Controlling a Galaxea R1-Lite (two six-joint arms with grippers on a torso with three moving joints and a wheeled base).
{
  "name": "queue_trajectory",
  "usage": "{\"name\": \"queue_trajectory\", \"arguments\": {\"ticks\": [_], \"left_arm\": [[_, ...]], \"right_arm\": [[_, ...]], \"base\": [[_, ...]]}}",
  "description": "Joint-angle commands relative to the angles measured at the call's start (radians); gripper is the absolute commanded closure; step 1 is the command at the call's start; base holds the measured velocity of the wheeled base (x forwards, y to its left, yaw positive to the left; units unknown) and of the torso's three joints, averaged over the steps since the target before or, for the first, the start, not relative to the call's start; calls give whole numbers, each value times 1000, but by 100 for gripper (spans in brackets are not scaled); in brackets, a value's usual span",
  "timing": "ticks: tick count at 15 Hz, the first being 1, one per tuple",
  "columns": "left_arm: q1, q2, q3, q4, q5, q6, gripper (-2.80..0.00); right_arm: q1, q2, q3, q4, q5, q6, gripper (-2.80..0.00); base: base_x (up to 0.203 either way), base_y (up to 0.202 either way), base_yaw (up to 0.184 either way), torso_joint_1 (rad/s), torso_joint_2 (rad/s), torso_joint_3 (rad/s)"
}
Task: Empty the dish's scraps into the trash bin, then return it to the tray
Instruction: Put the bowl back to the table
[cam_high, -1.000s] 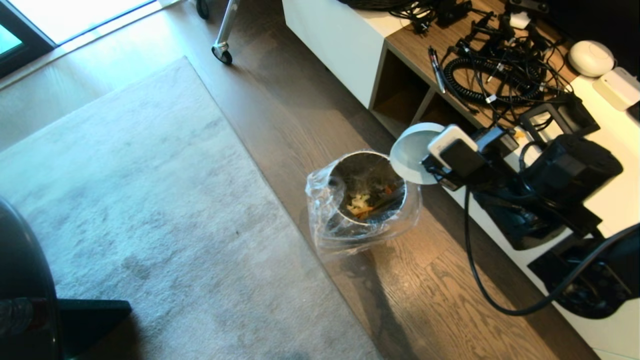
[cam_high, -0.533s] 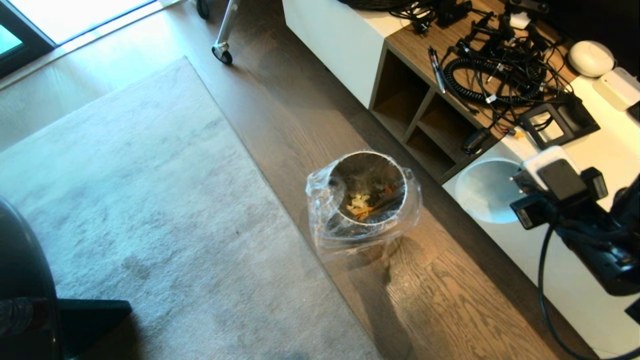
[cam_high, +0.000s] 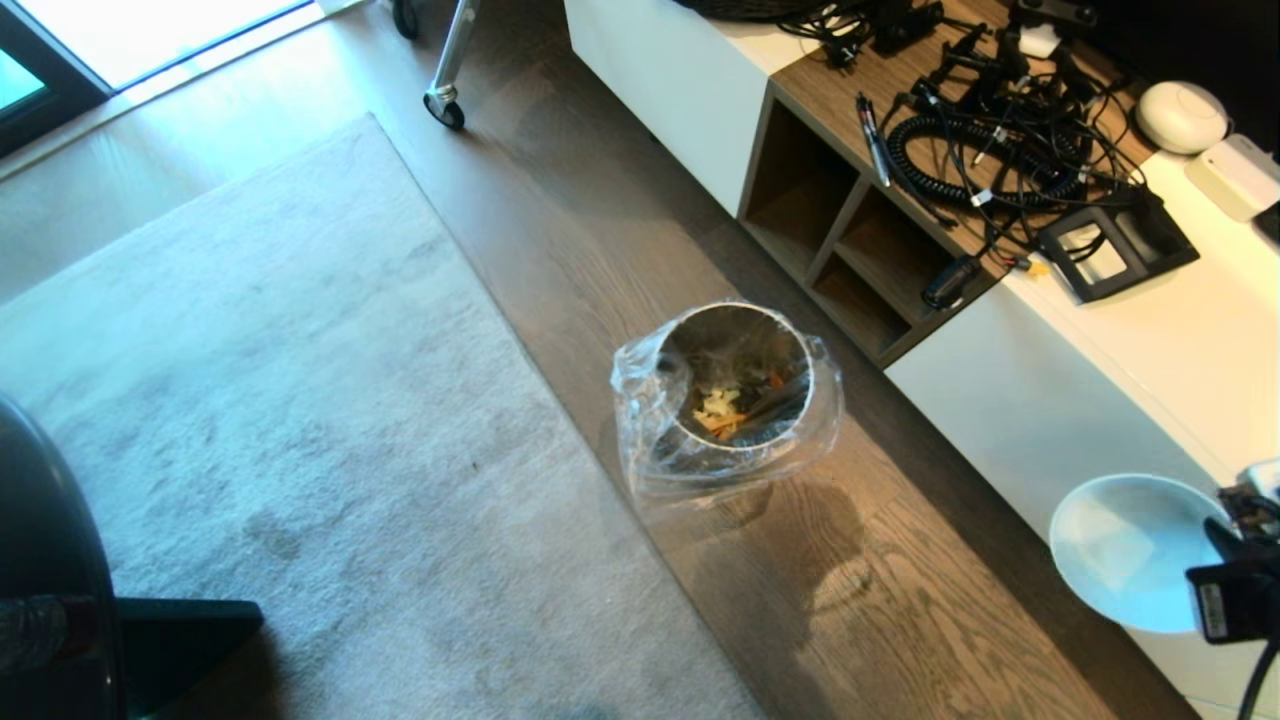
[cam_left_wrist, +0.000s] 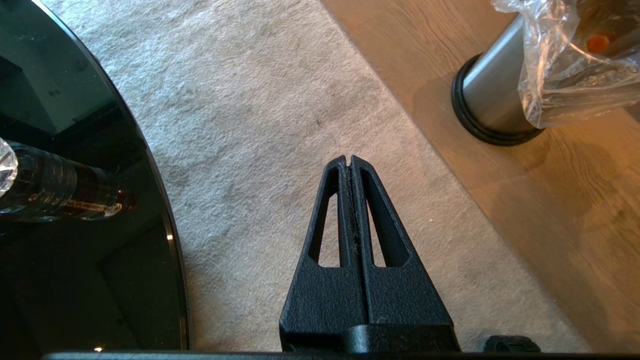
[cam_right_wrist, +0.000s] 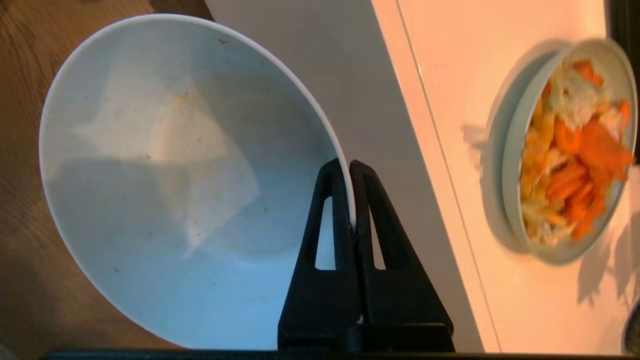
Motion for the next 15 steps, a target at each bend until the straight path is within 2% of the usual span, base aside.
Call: {"name": "queue_trajectory", "arguments": {"ticks": [1, 5, 9, 12, 15], "left_arm": [[1, 0, 0, 0, 0, -1, 0], [1, 0, 0, 0, 1, -1, 0], [0, 0, 0, 0, 0, -1, 0], [0, 0, 0, 0, 1, -1, 0], [0, 0, 0, 0, 1, -1, 0]], "right_arm": [[-37, -141, 17, 151, -1, 34, 0], [-60, -399, 19, 554, 2, 122, 0], [-57, -690, 17, 797, 65, 127, 0], [-46, -898, 10, 906, 193, 119, 0], [-40, -1046, 15, 944, 328, 119, 0]], "base": [[0, 0, 0, 0, 0, 0], [0, 0, 0, 0, 0, 0], [0, 0, 0, 0, 0, 0], [0, 0, 0, 0, 0, 0], [0, 0, 0, 0, 0, 0]]}}
